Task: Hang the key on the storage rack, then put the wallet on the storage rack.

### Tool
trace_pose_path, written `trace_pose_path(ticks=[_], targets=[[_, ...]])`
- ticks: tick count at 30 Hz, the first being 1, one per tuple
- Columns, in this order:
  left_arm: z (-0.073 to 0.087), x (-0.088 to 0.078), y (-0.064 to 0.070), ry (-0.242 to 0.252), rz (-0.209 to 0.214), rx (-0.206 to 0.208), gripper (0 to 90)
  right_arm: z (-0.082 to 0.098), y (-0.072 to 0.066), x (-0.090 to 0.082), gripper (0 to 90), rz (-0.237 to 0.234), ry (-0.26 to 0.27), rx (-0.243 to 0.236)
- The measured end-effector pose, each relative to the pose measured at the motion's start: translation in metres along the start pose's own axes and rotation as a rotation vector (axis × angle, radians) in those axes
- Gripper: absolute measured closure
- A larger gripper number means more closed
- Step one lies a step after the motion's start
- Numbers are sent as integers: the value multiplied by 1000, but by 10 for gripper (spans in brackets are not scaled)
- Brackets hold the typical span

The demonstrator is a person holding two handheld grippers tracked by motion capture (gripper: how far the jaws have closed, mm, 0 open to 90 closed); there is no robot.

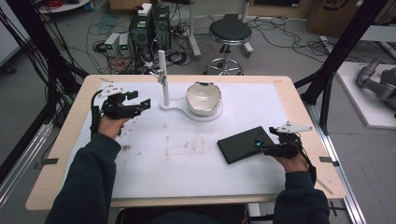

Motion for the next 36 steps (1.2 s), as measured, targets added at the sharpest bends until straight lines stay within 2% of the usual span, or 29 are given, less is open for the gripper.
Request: trace_pose_path(ticks=[1, 3, 6, 7, 14, 18, 21, 36], targets=[[3, -4, 0, 4, -24, 18, 251, 0, 1, 1, 207, 1, -2, -6], [13, -15, 1, 13, -72, 19, 220, -1, 1, 2, 207, 5, -3, -6], [19, -21, 2, 21, -87, 12, 190, -1, 1, 3, 207, 8, -3, -1], [27, -26, 2, 26, -92, 5, 190, -2, 1, 3, 206, 14, -4, 1], [42, -32, 11, 28, -83, 9, 190, -2, 2, 4, 207, 26, -3, 6], [43, -32, 18, 19, -68, 13, 190, -2, 0, 4, 207, 26, -5, 1], [49, -30, 23, -9, -61, 32, 192, -2, -2, 3, 207, 24, -4, -6], [59, -29, 21, -37, -59, 15, 192, -1, -5, 3, 207, 12, -6, -20]])
Point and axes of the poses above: each handheld gripper's, and its own axes: x roughly forward along the jaws, z roughly out of its underside, y roughly to its right, the point moved 9 cm from there along x, roughly forward along the jaws, and after that the axes turned 8 degrees about -y, right-handed, at the moved point
